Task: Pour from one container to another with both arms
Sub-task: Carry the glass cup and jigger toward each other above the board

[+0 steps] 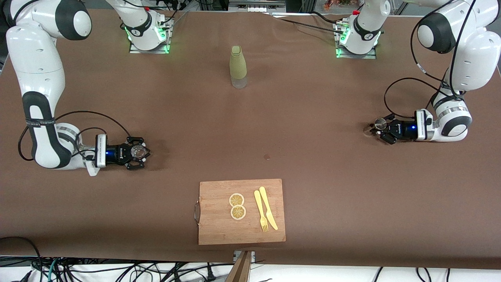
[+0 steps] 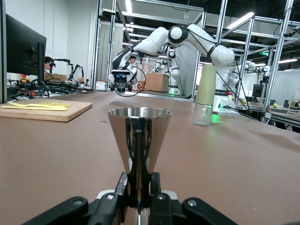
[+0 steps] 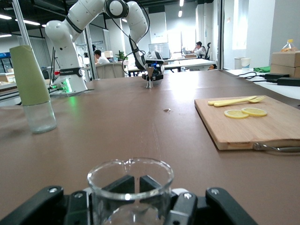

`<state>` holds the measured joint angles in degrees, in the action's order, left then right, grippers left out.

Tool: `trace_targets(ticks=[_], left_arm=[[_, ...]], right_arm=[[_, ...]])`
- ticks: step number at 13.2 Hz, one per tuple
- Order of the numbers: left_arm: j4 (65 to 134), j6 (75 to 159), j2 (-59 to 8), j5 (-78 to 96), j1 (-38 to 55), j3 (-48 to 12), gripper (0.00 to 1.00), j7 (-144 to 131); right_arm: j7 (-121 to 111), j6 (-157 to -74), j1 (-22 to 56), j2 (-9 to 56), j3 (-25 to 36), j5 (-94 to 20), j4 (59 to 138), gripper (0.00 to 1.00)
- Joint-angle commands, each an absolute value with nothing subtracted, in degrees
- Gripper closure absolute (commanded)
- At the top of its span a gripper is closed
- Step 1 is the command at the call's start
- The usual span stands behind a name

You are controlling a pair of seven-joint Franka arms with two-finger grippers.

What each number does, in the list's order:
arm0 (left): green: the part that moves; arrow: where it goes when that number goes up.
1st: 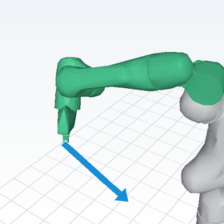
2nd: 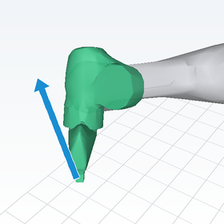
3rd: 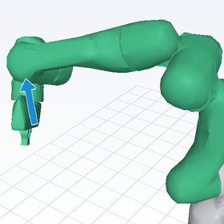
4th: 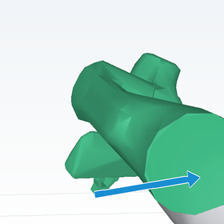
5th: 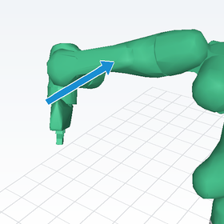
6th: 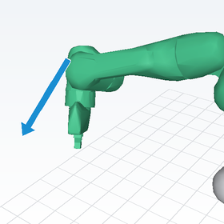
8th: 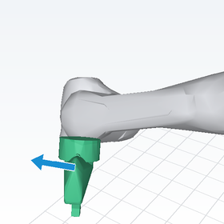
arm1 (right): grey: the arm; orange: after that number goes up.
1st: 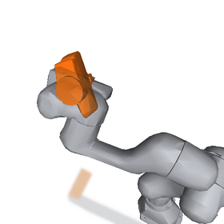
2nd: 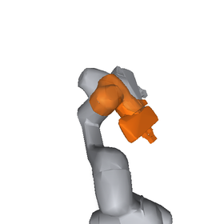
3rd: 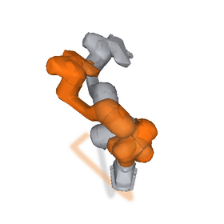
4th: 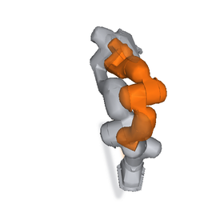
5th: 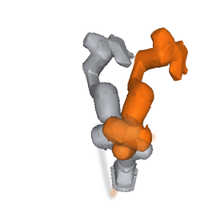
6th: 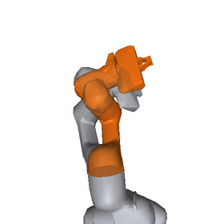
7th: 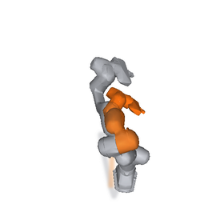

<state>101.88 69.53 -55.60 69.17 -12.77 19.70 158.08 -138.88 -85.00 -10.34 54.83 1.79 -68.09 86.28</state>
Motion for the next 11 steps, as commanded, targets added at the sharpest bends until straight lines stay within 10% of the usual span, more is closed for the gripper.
trace_targets(ticks=[1,11], left_arm=[[102.7,70.8,-55.5,70.9,-12.0,20.1,1.0,168.1],[101.4,71.3,-50.4,72.7,-9.0,18.6,1.0,155.9]], right_arm=[[-136.2,-84.6,-10.7,55.3,-0.1,-69.3,84.2,0.99],[-131.9,-86.3,-7.9,54.8,-0.2,-72.6,81.7,0.99]])
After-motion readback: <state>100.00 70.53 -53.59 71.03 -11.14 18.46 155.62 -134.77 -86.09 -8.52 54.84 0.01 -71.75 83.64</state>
